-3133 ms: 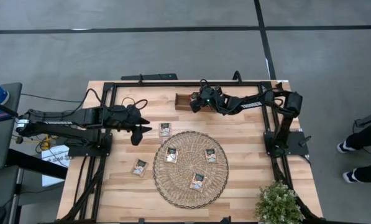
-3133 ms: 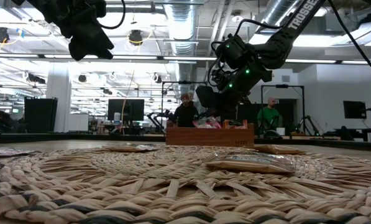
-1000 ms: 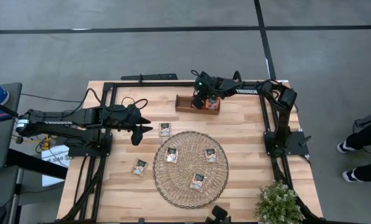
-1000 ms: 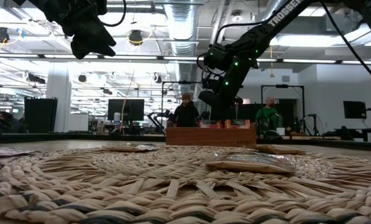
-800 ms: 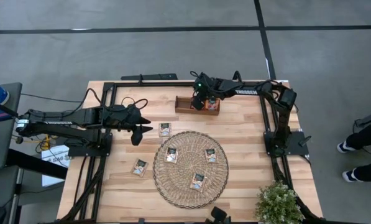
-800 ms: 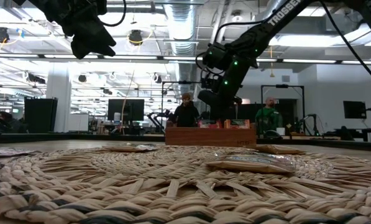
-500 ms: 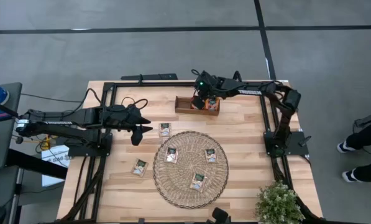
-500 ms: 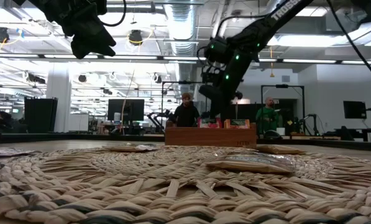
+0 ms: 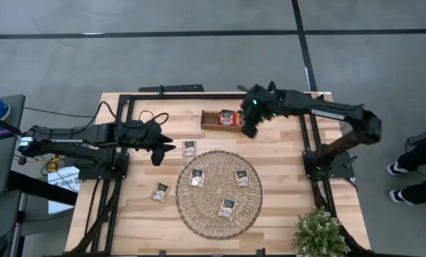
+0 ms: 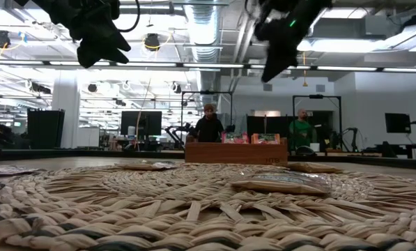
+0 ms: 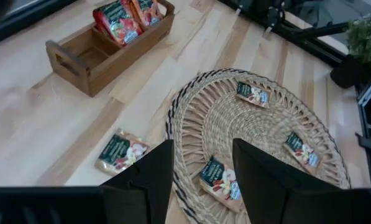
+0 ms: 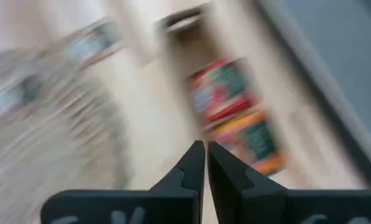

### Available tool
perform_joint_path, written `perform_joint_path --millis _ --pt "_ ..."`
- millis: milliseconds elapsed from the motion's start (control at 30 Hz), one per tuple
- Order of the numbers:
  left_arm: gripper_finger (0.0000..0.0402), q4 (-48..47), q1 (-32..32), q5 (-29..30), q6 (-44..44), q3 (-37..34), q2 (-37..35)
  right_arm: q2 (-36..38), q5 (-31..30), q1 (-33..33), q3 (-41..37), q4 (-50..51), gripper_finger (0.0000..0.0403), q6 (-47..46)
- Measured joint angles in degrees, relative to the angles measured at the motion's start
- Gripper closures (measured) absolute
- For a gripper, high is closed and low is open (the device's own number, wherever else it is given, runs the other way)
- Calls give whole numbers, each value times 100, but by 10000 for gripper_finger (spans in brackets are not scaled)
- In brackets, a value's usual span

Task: Pick & Place Tea
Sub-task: Put the brown tea bag into the left section of the wooden organizer

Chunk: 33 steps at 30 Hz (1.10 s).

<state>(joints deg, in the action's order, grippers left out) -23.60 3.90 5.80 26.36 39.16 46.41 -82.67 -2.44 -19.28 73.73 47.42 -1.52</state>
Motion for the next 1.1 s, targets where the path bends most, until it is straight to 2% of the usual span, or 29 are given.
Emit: perform_joint_path --millis 100,233,467,867,1100 --pt "246 -41 0 0 25 0 0 280 408 552 -2 628 393 -1" --pt "246 -47 0 0 25 0 2 422 448 1373 -9 1014 393 -43" --pt "246 -159 -9 0 339 0 9 59 444 2396 -13 1049 385 -44" --pt "246 -555 -17 0 501 0 9 -1646 428 2643 -11 1081 278 291" --pt "246 -657 -17 0 500 0 11 -2450 424 2480 -13 1057 240 256"
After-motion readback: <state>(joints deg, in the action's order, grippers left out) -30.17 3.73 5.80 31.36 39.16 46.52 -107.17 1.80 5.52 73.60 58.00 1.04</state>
